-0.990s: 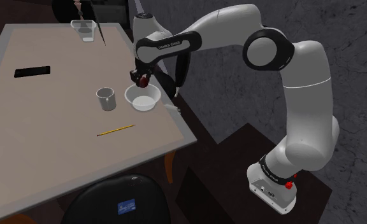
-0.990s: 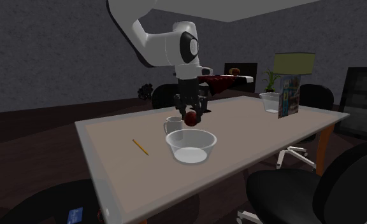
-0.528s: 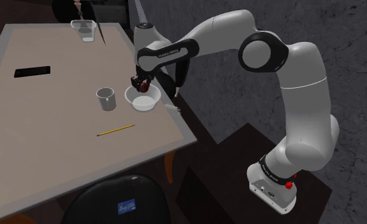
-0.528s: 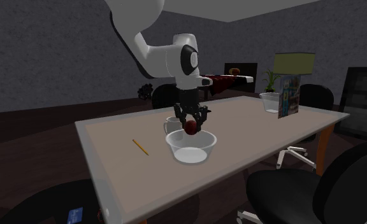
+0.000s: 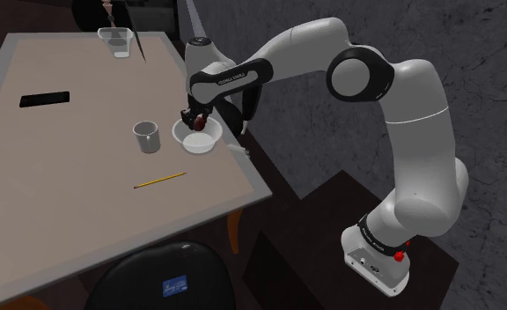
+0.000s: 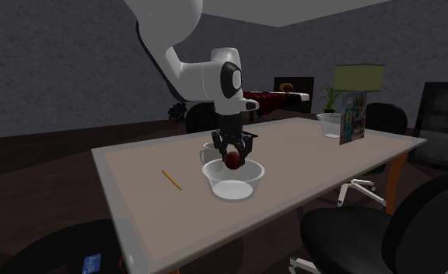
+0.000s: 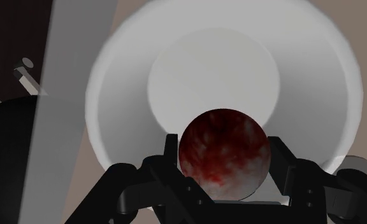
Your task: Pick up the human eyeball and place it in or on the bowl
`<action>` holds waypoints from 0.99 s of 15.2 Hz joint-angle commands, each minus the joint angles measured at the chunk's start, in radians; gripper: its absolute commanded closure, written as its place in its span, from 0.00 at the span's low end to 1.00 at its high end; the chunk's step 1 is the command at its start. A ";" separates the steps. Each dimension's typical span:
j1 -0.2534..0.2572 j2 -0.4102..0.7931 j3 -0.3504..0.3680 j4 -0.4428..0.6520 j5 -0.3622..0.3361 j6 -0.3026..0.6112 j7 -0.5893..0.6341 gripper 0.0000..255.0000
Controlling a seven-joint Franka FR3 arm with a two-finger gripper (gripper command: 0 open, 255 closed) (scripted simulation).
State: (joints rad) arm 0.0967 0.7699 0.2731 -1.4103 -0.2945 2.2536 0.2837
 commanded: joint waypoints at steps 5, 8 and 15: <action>0.000 0.000 0.000 0.000 0.000 0.000 0.000 0.00; -0.003 -0.023 0.005 -0.005 0.005 -0.018 -0.002 0.00; -0.010 -0.082 0.018 -0.009 0.021 -0.072 -0.010 0.00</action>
State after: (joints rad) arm 0.0872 0.6893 0.2904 -1.4182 -0.2741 2.1824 0.2738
